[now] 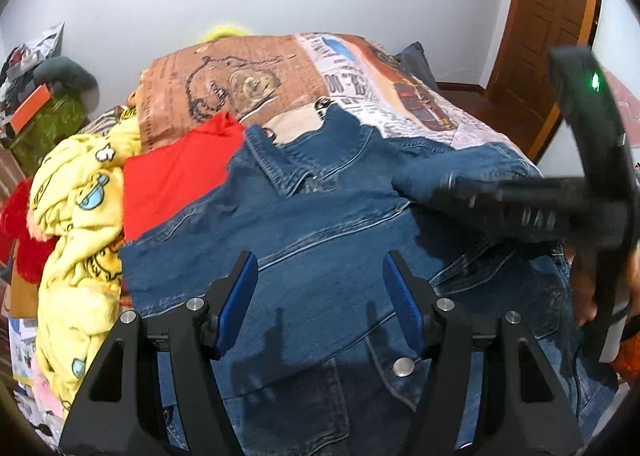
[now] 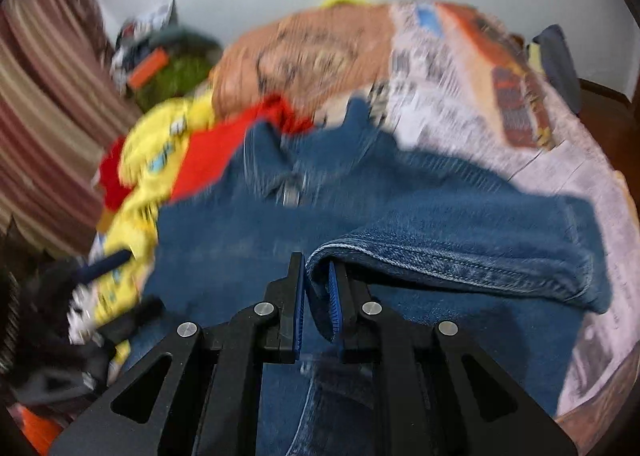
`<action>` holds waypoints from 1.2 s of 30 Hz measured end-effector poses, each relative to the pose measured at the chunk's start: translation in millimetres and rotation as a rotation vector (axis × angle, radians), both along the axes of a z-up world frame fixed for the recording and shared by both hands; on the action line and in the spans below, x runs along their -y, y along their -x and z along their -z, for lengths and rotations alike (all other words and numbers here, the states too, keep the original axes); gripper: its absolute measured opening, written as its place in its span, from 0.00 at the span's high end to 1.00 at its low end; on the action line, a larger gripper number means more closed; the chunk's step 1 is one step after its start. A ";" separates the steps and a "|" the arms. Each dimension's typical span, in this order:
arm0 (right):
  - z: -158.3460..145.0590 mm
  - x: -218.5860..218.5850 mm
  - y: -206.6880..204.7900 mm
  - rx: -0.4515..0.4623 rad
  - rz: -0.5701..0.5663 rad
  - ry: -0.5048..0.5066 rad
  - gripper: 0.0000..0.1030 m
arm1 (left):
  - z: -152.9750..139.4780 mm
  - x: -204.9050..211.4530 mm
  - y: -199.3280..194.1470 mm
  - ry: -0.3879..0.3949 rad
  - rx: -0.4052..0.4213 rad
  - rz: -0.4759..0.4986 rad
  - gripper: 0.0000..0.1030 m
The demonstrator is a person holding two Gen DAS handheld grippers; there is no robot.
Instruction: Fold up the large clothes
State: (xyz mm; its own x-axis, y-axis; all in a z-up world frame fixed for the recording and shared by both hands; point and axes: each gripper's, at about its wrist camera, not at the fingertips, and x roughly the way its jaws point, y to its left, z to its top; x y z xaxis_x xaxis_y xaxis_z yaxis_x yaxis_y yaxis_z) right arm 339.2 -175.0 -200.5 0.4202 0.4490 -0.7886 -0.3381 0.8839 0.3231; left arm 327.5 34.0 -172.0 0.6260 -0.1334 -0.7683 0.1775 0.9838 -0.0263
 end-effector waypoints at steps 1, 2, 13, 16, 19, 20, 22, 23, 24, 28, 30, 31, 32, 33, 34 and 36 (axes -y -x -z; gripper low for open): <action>3.6 -2.5 3.7 -0.006 -0.009 0.018 0.90 | 1.4 -1.6 0.8 0.000 -0.004 -0.001 0.38; 7.1 -6.5 6.0 -0.014 -0.019 0.039 0.90 | 2.6 -2.6 1.3 -0.001 -0.008 -0.001 0.38; 9.2 26.8 21.5 -0.152 -0.048 -0.028 0.81 | -9.6 25.2 3.8 -0.072 0.018 0.081 0.38; -6.0 50.1 34.1 -0.094 -0.035 0.004 0.71 | -18.4 46.9 0.7 -0.101 0.043 0.133 0.38; -22.1 73.9 42.9 -0.018 0.000 0.041 0.67 | -24.9 75.1 -4.3 -0.125 0.062 0.200 0.38; -30.3 88.5 47.8 0.019 0.027 0.061 0.66 | -26.0 85.7 -6.5 -0.132 0.064 0.221 0.38; -39.6 106.2 50.8 0.062 0.072 0.100 0.62 | -26.8 107.0 -11.8 -0.158 0.081 0.246 0.38; -45.1 118.5 54.4 0.093 0.105 0.126 0.61 | -26.0 119.3 -15.2 -0.176 0.089 0.259 0.38; -49.1 127.6 56.9 0.115 0.130 0.148 0.59 | -24.5 129.0 -17.9 -0.188 0.089 0.272 0.38; -56.3 157.5 63.9 0.169 0.208 0.207 0.56 | -11.4 175.2 -32.5 -0.229 0.060 0.356 0.38; -52.8 169.4 64.6 0.168 0.237 0.212 0.56 | -3.7 194.3 -37.1 -0.240 0.042 0.402 0.38; -49.7 173.5 64.2 0.161 0.246 0.210 0.56 | -0.3 201.8 -38.9 -0.245 0.033 0.420 0.38; -45.3 177.0 62.6 0.151 0.255 0.204 0.56 | 4.4 210.6 -41.8 -0.254 0.022 0.435 0.38; -39.2 180.3 61.1 0.136 0.262 0.194 0.56 | 9.5 217.9 -44.6 -0.262 0.008 0.444 0.38; -35.6 183.8 60.1 0.125 0.265 0.186 0.56 | 15.2 224.6 -49.3 -0.266 -0.012 0.451 0.38; -21.7 187.5 56.1 0.093 0.270 0.175 0.56 | 25.7 233.5 -57.7 -0.244 -0.064 0.471 0.38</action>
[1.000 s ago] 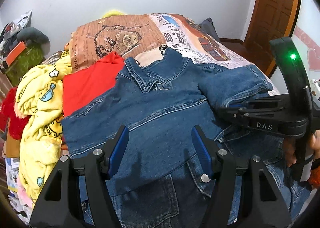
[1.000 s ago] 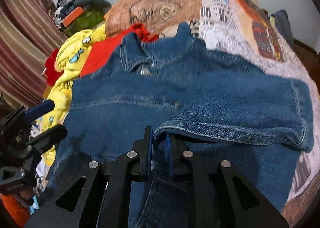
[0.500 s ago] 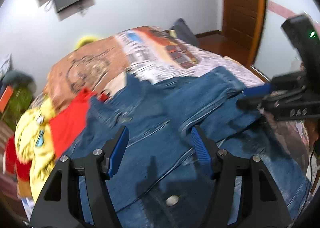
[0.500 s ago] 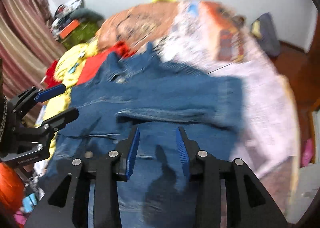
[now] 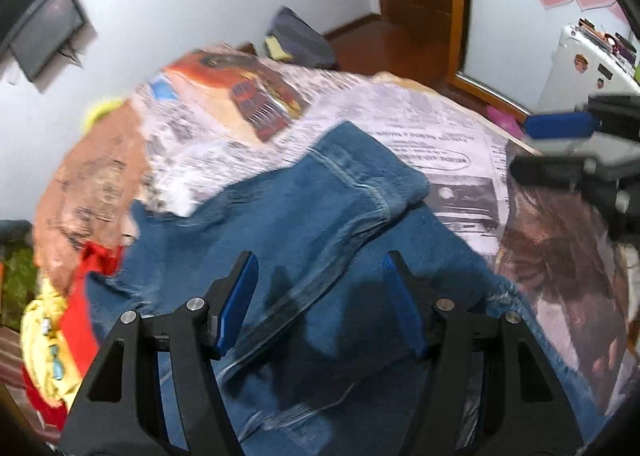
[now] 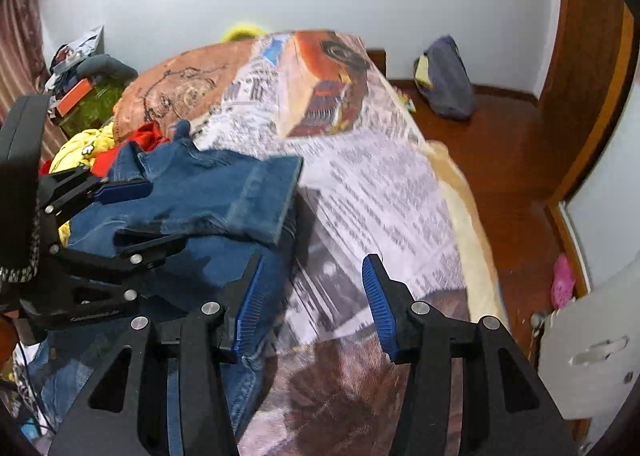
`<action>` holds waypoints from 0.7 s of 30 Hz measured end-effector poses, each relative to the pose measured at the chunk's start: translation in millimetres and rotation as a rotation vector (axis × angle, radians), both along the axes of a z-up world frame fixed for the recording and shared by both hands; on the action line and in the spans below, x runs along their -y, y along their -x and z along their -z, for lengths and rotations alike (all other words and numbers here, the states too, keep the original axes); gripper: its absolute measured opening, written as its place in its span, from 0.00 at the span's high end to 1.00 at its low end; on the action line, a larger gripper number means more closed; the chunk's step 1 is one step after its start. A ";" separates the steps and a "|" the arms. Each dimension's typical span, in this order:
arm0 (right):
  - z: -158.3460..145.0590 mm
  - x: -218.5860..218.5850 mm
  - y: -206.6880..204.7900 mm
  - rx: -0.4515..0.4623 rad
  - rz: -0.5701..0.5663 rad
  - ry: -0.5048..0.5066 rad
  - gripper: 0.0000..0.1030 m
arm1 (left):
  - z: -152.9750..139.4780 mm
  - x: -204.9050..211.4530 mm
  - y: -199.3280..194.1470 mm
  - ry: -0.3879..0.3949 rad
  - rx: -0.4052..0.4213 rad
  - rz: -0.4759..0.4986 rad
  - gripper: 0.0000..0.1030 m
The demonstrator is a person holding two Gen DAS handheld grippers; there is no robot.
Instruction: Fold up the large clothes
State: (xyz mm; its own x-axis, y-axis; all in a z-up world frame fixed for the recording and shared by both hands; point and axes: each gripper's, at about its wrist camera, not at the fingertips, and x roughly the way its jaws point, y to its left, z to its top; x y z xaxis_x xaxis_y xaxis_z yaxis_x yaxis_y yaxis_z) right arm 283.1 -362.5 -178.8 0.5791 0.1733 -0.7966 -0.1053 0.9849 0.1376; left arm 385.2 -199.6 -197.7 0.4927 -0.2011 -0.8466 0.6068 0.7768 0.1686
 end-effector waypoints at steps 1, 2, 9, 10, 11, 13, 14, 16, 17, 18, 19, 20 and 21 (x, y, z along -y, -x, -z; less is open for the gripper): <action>5.2 3.7 0.1 -0.013 0.001 -0.003 0.56 | 5.7 3.6 -4.7 0.008 -0.037 0.006 0.38; 11.2 3.8 -1.6 -0.027 0.002 -0.005 0.56 | 10.8 6.7 -8.8 0.014 -0.066 0.010 0.38; 36.6 9.4 -3.3 -0.088 -0.016 -0.031 0.56 | 43.9 25.8 -25.6 -0.010 -0.124 -0.004 0.38; 37.7 10.5 -3.2 -0.091 -0.017 -0.035 0.56 | 46.8 26.8 -27.5 -0.008 -0.121 -0.005 0.38; 38.8 10.2 -3.6 -0.094 -0.018 -0.040 0.56 | 48.1 27.1 -29.2 -0.007 -0.112 -0.007 0.38; 40.9 9.5 -4.9 -0.100 -0.020 -0.044 0.56 | 48.0 29.3 -30.3 0.007 -0.084 -0.002 0.54; 41.7 8.8 -5.1 -0.102 -0.021 -0.041 0.56 | 46.9 30.0 -29.9 0.017 -0.069 0.011 0.60; 42.5 7.0 -6.0 -0.105 -0.022 -0.035 0.56 | 42.3 30.1 -27.3 0.034 -0.042 0.015 0.74; 42.2 5.8 -5.9 -0.104 -0.024 -0.033 0.56 | 38.6 29.3 -26.3 0.045 -0.027 0.012 0.75; 40.9 4.4 -5.5 -0.102 -0.028 -0.031 0.56 | 33.0 26.7 -24.5 0.061 -0.010 0.006 0.77; 40.5 3.1 -6.1 -0.100 -0.030 -0.028 0.56 | 27.6 23.6 -24.8 0.080 -0.001 -0.001 0.80; 39.3 1.6 -6.1 -0.097 -0.032 -0.023 0.56 | 20.1 18.0 -25.6 0.110 0.007 -0.013 0.82; 37.6 0.0 -5.9 -0.093 -0.035 -0.018 0.56 | 9.6 10.2 -25.7 0.147 0.017 -0.032 0.84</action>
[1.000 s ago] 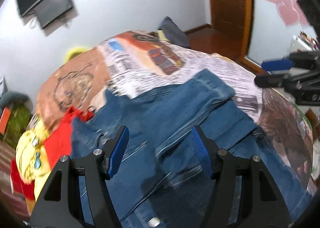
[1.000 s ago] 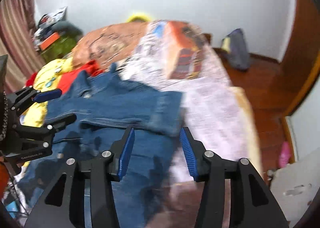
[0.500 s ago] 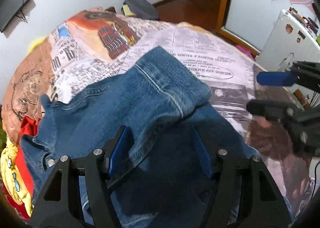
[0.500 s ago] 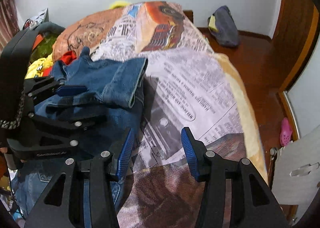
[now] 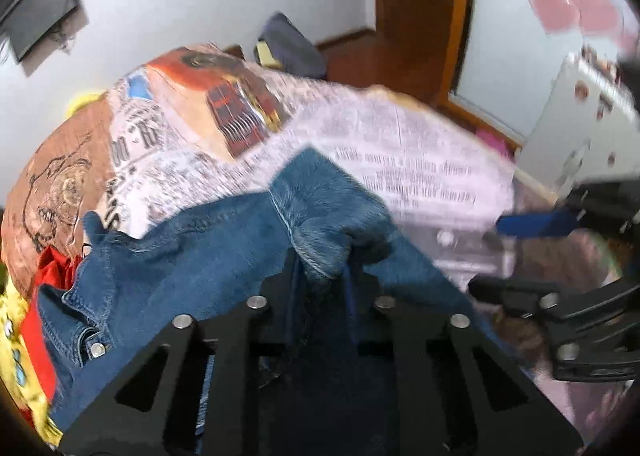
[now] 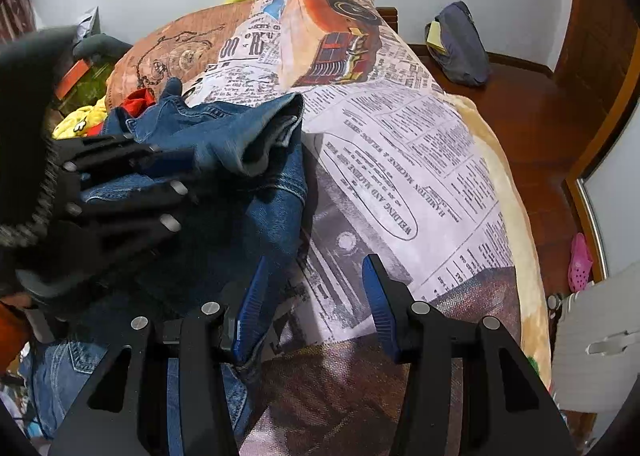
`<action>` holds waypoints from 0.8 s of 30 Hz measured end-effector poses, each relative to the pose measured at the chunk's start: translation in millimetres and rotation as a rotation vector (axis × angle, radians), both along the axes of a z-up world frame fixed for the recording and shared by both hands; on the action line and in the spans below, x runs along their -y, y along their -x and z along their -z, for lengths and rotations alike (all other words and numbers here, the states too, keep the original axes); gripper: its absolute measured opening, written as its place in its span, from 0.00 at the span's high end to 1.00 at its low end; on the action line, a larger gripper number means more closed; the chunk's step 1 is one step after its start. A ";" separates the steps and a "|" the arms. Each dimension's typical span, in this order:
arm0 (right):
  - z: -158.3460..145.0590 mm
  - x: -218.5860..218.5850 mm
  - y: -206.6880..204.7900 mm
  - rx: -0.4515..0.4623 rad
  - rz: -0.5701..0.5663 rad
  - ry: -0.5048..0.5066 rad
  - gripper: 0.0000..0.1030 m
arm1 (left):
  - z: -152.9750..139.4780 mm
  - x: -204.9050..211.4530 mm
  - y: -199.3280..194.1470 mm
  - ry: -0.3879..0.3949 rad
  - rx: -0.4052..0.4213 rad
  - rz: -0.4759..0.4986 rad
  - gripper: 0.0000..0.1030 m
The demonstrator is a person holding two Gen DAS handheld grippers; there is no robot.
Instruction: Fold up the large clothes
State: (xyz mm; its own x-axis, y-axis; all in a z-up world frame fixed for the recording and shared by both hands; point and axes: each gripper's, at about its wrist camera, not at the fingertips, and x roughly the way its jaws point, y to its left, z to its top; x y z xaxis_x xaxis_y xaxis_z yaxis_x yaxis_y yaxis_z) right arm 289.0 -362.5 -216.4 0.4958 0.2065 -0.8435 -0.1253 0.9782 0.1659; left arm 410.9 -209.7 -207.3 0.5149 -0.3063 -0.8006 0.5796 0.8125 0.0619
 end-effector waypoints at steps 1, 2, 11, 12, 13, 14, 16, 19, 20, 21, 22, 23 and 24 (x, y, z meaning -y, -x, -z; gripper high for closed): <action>-0.6 -1.2 -1.0 0.002 -0.001 0.003 0.56 | -8.1 -6.9 -0.9 0.023 0.010 -0.017 0.86; -2.1 -2.6 -1.6 0.003 -0.001 0.006 0.56 | -17.3 -14.6 -2.4 0.046 0.019 -0.038 0.86; -29.6 -27.5 -16.0 0.054 -0.040 0.018 0.56 | -109.8 -131.6 4.4 0.171 0.184 -0.232 0.88; -33.0 -31.3 -18.1 0.064 -0.047 0.023 0.56 | -117.1 -146.2 5.9 0.180 0.198 -0.254 0.88; -35.5 -34.1 -19.4 0.070 -0.052 0.025 0.56 | -124.5 -161.3 9.4 0.187 0.214 -0.279 0.88; -38.0 -37.9 -21.4 0.077 -0.058 0.027 0.56 | -130.2 -175.0 12.2 0.192 0.229 -0.300 0.88; -40.6 -47.8 -26.8 0.085 -0.070 0.030 0.48 | -137.5 -200.0 17.6 0.195 0.251 -0.338 0.88; -37.5 -60.6 -32.9 0.093 -0.078 0.036 0.43 | -136.2 -234.0 24.4 0.212 0.244 -0.392 0.88; -35.8 -63.6 -34.9 0.087 -0.081 0.039 0.43 | -131.7 -245.8 26.1 0.221 0.227 -0.408 0.88; -29.8 -70.1 -38.5 0.068 -0.092 0.047 0.43 | -125.7 -255.7 28.2 0.221 0.212 -0.424 0.88; -24.7 -74.5 -40.4 0.052 -0.099 0.051 0.43 | -120.7 -261.9 28.1 0.213 0.202 -0.440 0.89; -21.6 -78.0 -41.2 0.040 -0.103 0.056 0.43 | -114.9 -269.4 30.5 0.207 0.195 -0.456 0.89; -15.4 -82.9 -43.2 0.021 -0.108 0.064 0.43 | -108.4 -279.2 35.6 0.207 0.186 -0.475 0.89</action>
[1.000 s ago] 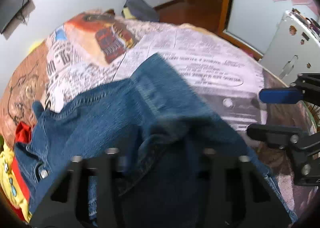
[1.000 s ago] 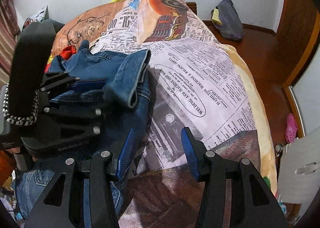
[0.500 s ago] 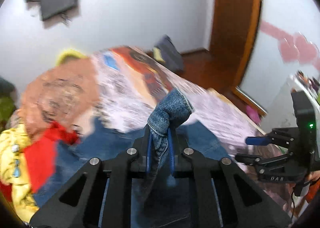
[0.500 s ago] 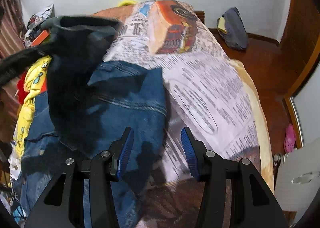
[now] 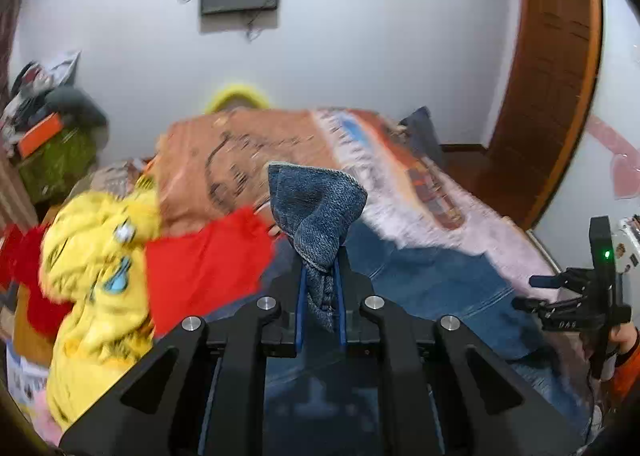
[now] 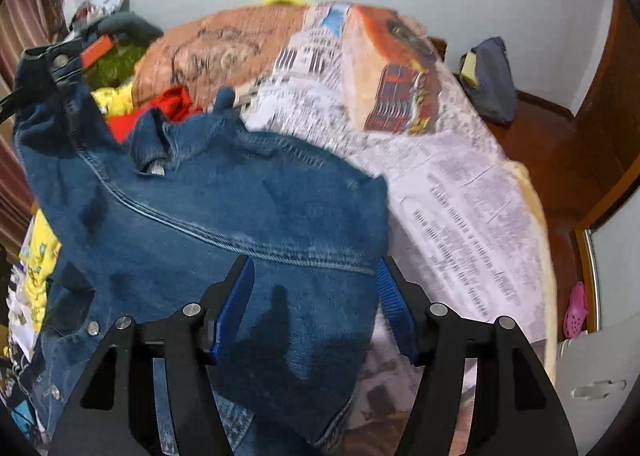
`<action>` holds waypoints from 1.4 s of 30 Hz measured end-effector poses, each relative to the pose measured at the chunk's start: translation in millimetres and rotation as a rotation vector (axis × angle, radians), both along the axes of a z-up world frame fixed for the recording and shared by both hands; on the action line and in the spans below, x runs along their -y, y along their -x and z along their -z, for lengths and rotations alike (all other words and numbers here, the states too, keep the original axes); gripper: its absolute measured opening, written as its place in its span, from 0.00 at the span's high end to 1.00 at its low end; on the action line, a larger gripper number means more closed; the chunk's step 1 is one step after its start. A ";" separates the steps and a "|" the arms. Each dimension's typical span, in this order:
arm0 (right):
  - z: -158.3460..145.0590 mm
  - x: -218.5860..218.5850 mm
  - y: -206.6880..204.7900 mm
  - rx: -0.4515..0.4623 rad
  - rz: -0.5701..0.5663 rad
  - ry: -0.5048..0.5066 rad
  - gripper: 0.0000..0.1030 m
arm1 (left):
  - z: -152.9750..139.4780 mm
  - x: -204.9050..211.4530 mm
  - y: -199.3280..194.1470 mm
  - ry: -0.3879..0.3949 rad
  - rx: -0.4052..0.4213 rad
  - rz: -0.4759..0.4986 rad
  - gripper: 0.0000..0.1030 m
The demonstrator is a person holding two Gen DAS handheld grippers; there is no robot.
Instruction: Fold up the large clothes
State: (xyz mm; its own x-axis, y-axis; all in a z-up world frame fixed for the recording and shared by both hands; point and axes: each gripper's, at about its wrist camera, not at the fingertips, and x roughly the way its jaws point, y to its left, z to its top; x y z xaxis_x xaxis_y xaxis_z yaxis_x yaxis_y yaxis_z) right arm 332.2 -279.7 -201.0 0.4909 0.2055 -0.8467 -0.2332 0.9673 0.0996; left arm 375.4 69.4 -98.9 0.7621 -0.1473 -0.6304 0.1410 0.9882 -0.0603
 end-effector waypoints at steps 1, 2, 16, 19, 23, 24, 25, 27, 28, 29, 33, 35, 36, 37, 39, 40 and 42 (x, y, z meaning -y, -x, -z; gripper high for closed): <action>4.3 -3.1 -0.6 -0.013 -0.005 0.006 0.43 | 6.4 -8.1 4.3 0.010 -0.009 -0.013 0.89; 11.1 -7.9 -1.6 -0.031 -0.013 0.017 0.43 | 13.9 -16.6 9.4 0.023 -0.023 -0.027 0.89; 22.4 -22.5 7.2 -0.079 -0.022 0.046 0.41 | 119.1 -106.8 67.3 0.191 -0.214 -0.237 0.91; 22.3 -23.2 9.2 -0.079 -0.021 0.056 0.41 | 130.6 -113.6 78.8 0.215 -0.223 -0.266 0.91; 23.4 -22.7 9.6 -0.087 -0.017 0.047 0.41 | 143.5 -114.8 89.3 0.201 -0.239 -0.299 0.90; 24.3 -22.5 10.4 -0.090 -0.015 0.043 0.41 | 146.2 -114.9 90.4 0.203 -0.250 -0.304 0.90; 24.7 -22.6 11.2 -0.092 -0.015 0.042 0.41 | 149.9 -114.9 91.2 0.198 -0.258 -0.308 0.88; 25.3 -22.4 12.6 -0.094 -0.014 0.038 0.41 | 159.9 -112.2 92.4 0.161 -0.285 -0.320 0.84; 25.2 -22.2 13.2 -0.096 -0.013 0.036 0.41 | 167.0 -109.8 93.0 0.143 -0.315 -0.322 0.81; 25.6 -21.8 14.1 -0.097 -0.012 0.033 0.41 | 171.7 -108.3 94.2 0.135 -0.335 -0.314 0.81; 26.8 -19.9 17.0 -0.103 -0.014 0.030 0.41 | 178.4 -106.0 100.9 0.049 -0.386 -0.325 0.50; 26.6 -17.7 17.6 -0.105 -0.014 0.024 0.41 | 177.3 -111.1 104.5 0.024 -0.409 -0.320 0.42; 26.5 -16.3 18.1 -0.105 -0.011 0.020 0.41 | 177.3 -115.1 106.1 0.025 -0.423 -0.312 0.42; 26.2 -15.4 18.2 -0.105 -0.007 0.016 0.41 | 176.9 -119.9 107.9 0.030 -0.436 -0.305 0.42; 25.2 -12.6 18.4 -0.103 0.000 0.006 0.41 | 172.3 -130.3 110.7 0.035 -0.446 -0.303 0.43; 24.8 -12.0 18.7 -0.102 0.001 0.003 0.41 | 168.0 -135.7 111.3 0.031 -0.444 -0.307 0.43; 22.5 -9.6 17.9 -0.097 0.006 -0.003 0.41 | 158.1 -144.9 109.6 0.038 -0.426 -0.307 0.43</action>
State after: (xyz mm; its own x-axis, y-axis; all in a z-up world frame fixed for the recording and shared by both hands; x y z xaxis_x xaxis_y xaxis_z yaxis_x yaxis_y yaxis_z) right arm 314.3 -270.0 -223.5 0.4082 0.2056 -0.8895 -0.2170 0.9682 0.1242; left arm 265.7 214.3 -257.0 0.4507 0.0143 -0.8926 -0.1999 0.9761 -0.0854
